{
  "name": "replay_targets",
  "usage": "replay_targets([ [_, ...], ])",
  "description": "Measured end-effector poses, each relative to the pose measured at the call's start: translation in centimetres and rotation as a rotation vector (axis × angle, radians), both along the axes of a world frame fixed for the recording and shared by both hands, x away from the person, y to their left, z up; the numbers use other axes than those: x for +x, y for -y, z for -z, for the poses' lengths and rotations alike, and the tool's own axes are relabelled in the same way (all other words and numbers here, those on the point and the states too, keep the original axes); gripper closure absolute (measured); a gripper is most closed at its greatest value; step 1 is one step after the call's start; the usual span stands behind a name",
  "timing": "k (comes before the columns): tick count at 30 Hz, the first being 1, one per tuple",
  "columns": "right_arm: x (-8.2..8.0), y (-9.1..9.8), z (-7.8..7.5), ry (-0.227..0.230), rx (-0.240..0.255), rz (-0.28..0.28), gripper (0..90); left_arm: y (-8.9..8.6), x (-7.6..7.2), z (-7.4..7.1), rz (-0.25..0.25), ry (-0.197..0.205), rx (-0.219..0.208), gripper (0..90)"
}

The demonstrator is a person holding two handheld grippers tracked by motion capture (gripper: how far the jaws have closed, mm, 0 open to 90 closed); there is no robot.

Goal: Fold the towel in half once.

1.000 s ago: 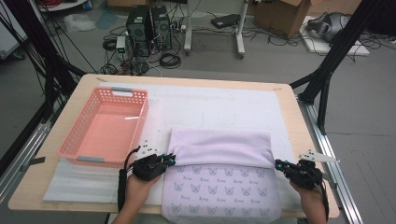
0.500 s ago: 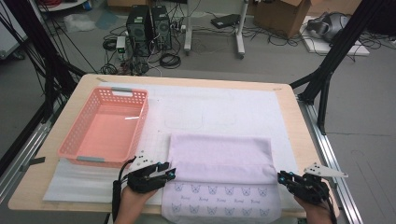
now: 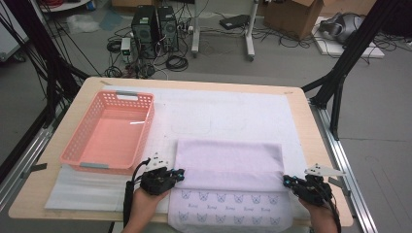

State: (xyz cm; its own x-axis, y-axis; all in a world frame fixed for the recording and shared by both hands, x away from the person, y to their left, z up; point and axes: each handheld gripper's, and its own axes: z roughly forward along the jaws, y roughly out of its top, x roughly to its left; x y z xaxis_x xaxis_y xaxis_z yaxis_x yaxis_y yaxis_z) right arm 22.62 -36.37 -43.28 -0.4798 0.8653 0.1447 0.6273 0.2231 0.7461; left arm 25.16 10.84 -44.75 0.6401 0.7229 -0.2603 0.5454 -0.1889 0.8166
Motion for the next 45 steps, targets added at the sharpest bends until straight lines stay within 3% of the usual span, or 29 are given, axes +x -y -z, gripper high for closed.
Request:
replay_targets([
  [5, -1.7, 0.5, -0.8, 0.01, 0.051, -0.009, 87.6, -0.8, -1.5, -0.7, 0.015, 0.017, -0.042, 87.4],
  [14, -4.9, 0.9, -1.5, 0.026, 0.082, -0.031, 87.6, -2.1, -4.5, -1.1, 0.047, 0.014, -0.083, 87.5],
  [24, -8.1, 1.3, -1.3, -0.004, 0.085, -0.058, 87.7, -2.3, -7.6, -1.0, 0.132, -0.001, -0.044, 87.7],
  [27, -8.6, 1.0, -0.5, -0.038, 0.071, -0.069, 83.9, -2.3, -7.5, -0.8, 0.14, 0.012, -0.032, 83.6],
  [28, -8.5, 1.0, -0.2, -0.035, 0.065, -0.058, 76.1, -2.2, -7.2, -0.8, 0.128, 0.011, -0.032, 72.3],
  [30, -8.0, 1.2, -0.4, -0.031, 0.08, -0.032, 71.1, -2.2, -6.1, -0.9, 0.093, 0.014, -0.072, 52.2],
  [33, -6.7, 1.5, -1.3, 0.014, 0.085, -0.003, 69.3, -2.3, -4.4, -1.4, 0.057, 0.067, -0.101, 46.2],
  [36, -4.4, 1.3, -1.6, 0.039, 0.062, 0.006, 69.9, -2.1, -2.0, -1.7, 0.038, 0.072, -0.108, 51.1],
  [40, -0.4, 0.1, -1.2, 0.061, 0.021, -0.018, 72.0, -1.5, 1.5, -1.8, 0.006, 0.044, -0.106, 55.0],
  [43, 2.7, -0.9, -0.9, 0.064, 0.016, -0.024, 73.8, -1.1, 3.6, -1.4, -0.017, 0.008, -0.105, 60.4],
  [45, 4.4, -1.7, -0.4, 0.048, 0.007, -0.026, 76.2, -1.0, 4.5, -1.0, -0.041, 0.008, -0.098, 64.6],
])
